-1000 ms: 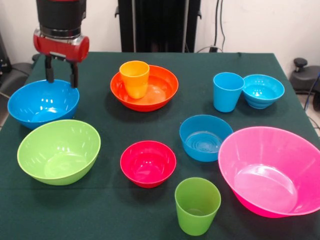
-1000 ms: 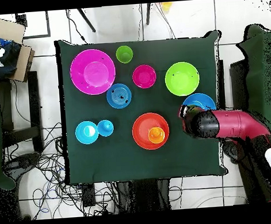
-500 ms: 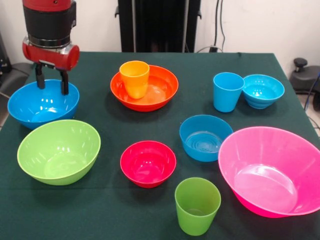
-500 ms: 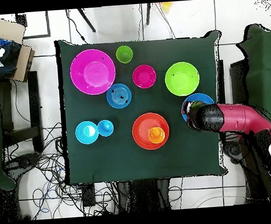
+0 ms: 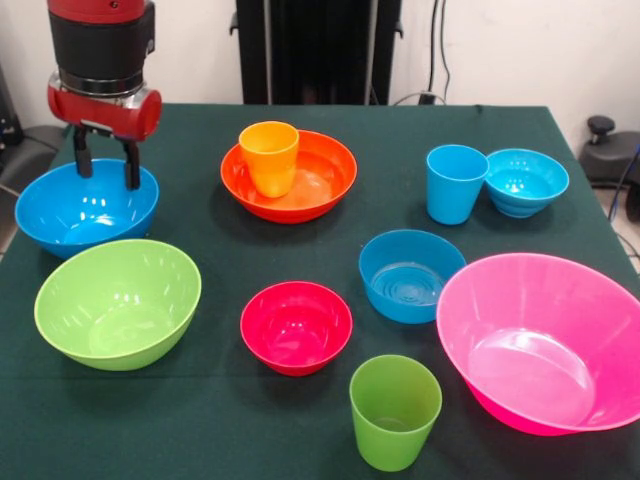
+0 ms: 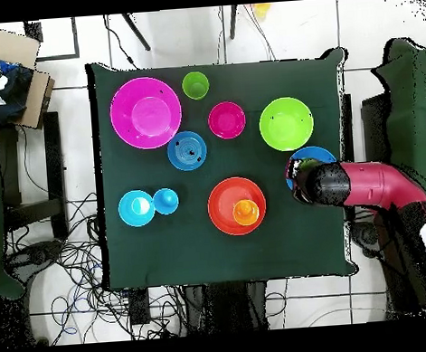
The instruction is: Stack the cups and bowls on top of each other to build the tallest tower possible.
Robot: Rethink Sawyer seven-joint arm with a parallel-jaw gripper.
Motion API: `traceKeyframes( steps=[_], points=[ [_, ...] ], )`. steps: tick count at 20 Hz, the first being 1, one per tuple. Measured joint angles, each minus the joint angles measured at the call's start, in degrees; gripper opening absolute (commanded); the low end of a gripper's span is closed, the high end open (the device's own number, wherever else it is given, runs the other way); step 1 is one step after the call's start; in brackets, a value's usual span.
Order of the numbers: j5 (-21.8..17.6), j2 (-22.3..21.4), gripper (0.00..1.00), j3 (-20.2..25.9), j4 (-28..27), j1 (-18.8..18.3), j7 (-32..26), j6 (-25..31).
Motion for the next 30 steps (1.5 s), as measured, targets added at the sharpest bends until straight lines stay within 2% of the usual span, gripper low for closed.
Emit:
traceKeyframes(
  steps=[17,30],
  points=[
    [0.05,-2.41,1.0,-0.02,0.01,1.71,0.0,0.01],
    [0.82,-3.01,1.0,-0.02,0.02,6.16,0.0,0.45]
  ],
)
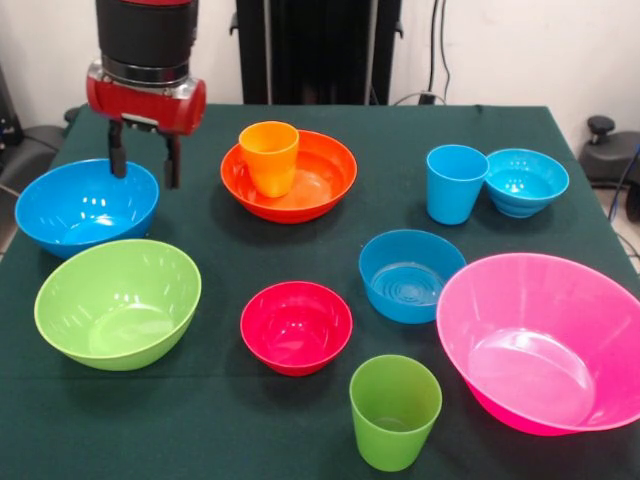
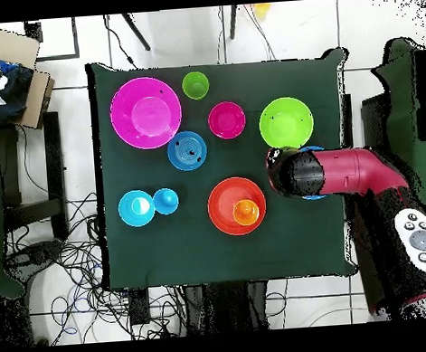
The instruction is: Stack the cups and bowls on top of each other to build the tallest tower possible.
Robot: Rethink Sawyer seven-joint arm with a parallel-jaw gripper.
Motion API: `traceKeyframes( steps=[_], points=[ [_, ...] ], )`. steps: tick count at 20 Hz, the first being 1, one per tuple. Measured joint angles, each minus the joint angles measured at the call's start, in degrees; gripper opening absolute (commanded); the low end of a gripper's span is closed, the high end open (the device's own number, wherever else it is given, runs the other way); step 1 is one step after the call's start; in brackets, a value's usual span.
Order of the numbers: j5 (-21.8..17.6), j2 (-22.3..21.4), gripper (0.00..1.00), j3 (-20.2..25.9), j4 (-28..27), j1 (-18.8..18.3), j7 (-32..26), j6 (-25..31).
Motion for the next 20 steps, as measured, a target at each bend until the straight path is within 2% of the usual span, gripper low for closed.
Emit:
traceKeyframes(
  steps=[11,20],
  points=[
    [-0.01,0.21,1.0,-0.35,-0.07,0.86,0.0,0.0],
    [-0.01,3.74,1.0,-2.28,-1.08,1.45,0.0,-1.85]
  ],
)
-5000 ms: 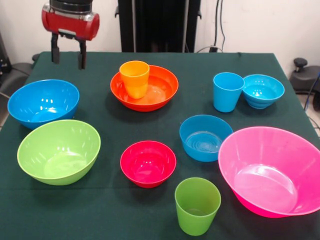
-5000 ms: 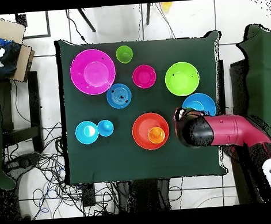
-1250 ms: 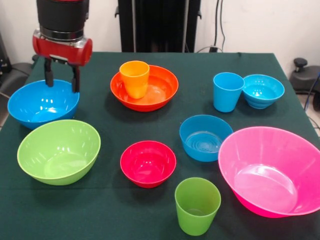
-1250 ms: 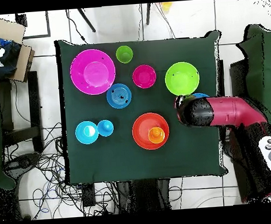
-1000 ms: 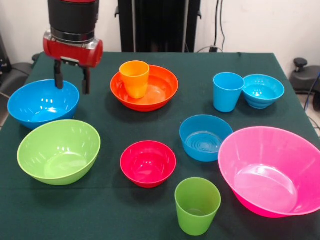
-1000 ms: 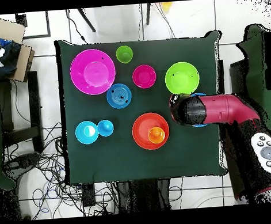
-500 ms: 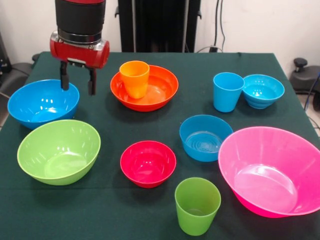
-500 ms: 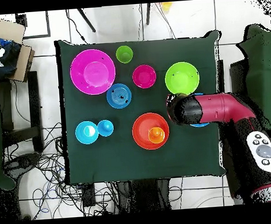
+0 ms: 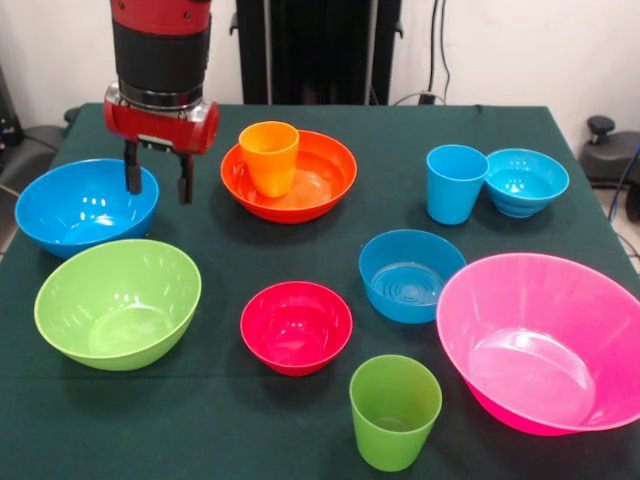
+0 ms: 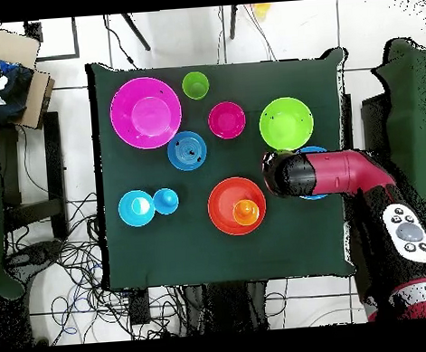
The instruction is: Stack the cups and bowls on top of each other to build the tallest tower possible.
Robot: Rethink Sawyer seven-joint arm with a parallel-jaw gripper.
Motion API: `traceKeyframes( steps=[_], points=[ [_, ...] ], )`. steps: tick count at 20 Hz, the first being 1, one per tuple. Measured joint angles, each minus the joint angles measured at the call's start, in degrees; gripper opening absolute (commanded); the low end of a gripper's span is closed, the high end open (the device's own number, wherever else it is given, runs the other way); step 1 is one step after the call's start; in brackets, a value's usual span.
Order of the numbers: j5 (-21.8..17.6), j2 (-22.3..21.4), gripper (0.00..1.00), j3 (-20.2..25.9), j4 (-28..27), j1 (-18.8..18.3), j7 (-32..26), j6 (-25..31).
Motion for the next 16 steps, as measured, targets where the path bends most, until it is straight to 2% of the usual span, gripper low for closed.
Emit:
traceKeyframes(
  steps=[6,10,16],
  points=[
    [0.01,2.81,1.0,-1.67,-0.68,0.86,0.0,-2.1],
    [0.04,5.42,1.0,-2.89,-1.69,1.4,0.0,-5.23],
    [0.05,7.13,1.0,-4.72,-2.09,3.0,0.0,-9.59]
  ],
)
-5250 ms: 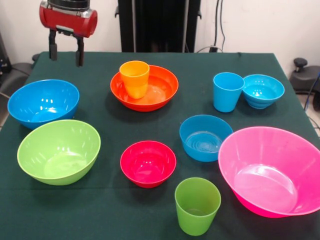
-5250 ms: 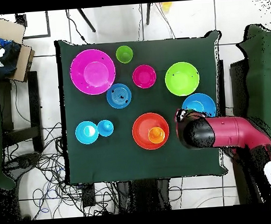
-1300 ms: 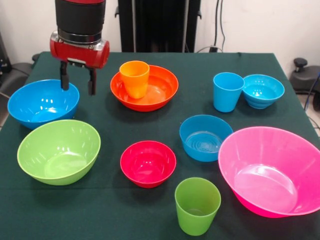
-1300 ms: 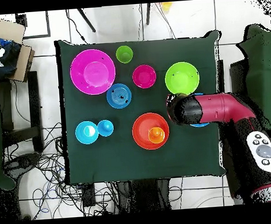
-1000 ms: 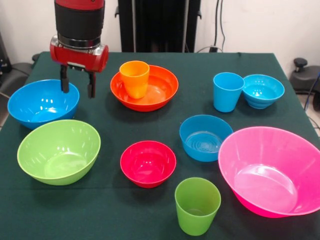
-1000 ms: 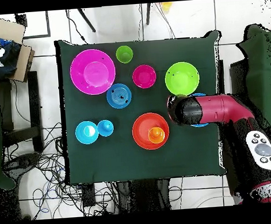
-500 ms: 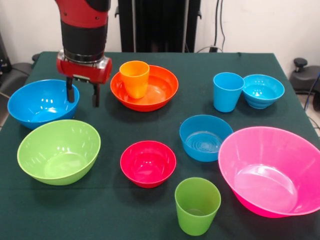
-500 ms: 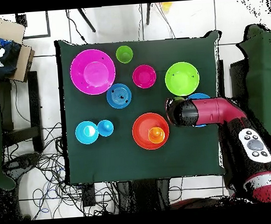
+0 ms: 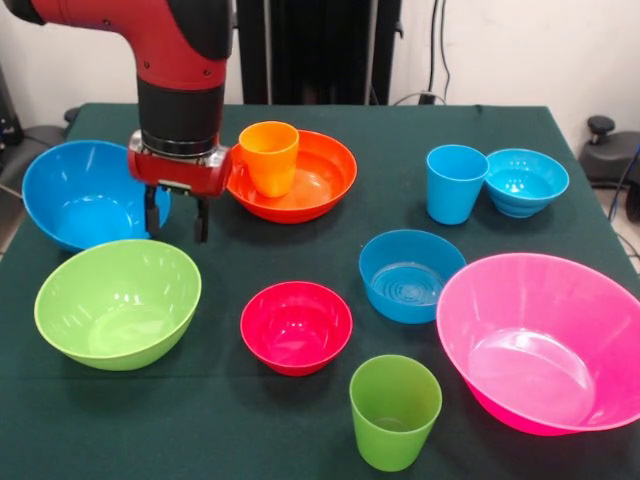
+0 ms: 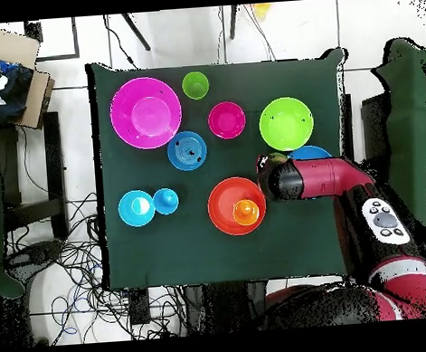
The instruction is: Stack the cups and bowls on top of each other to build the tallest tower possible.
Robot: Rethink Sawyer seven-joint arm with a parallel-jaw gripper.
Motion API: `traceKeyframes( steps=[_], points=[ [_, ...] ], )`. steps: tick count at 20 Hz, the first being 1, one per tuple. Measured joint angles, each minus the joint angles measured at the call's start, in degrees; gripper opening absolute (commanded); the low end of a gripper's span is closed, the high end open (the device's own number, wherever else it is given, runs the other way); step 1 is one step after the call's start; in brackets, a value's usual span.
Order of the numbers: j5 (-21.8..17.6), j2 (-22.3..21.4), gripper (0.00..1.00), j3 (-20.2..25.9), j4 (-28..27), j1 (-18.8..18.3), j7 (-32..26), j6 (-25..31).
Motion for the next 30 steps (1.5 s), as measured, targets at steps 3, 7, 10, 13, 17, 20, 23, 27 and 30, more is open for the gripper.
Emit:
traceKeyframes(
  steps=[3,7,10,13,17,20,23,27,30],
  points=[
    [-0.01,0.18,1.0,-0.59,0.01,0.43,0.0,-0.68],
    [0.0,0.24,1.0,-1.39,0.0,0.78,0.0,-0.93],
    [0.0,0.24,1.0,-1.61,0.0,0.74,0.0,-0.92],
    [0.0,0.21,1.0,-1.64,0.01,0.59,0.0,-0.93],
    [0.0,-1.25,1.0,-1.58,0.59,-0.27,0.0,-0.81],
    [0.15,-3.4,1.0,-1.54,1.59,-1.19,0.0,-0.04],
    [0.84,-6.89,1.0,-1.55,2.9,-2.74,0.0,2.0],
    [1.56,-9.44,1.0,-1.56,3.53,-3.94,0.0,3.84],
    [1.89,-11.43,1.0,-1.54,3.76,-4.56,0.0,5.63]
  ],
)
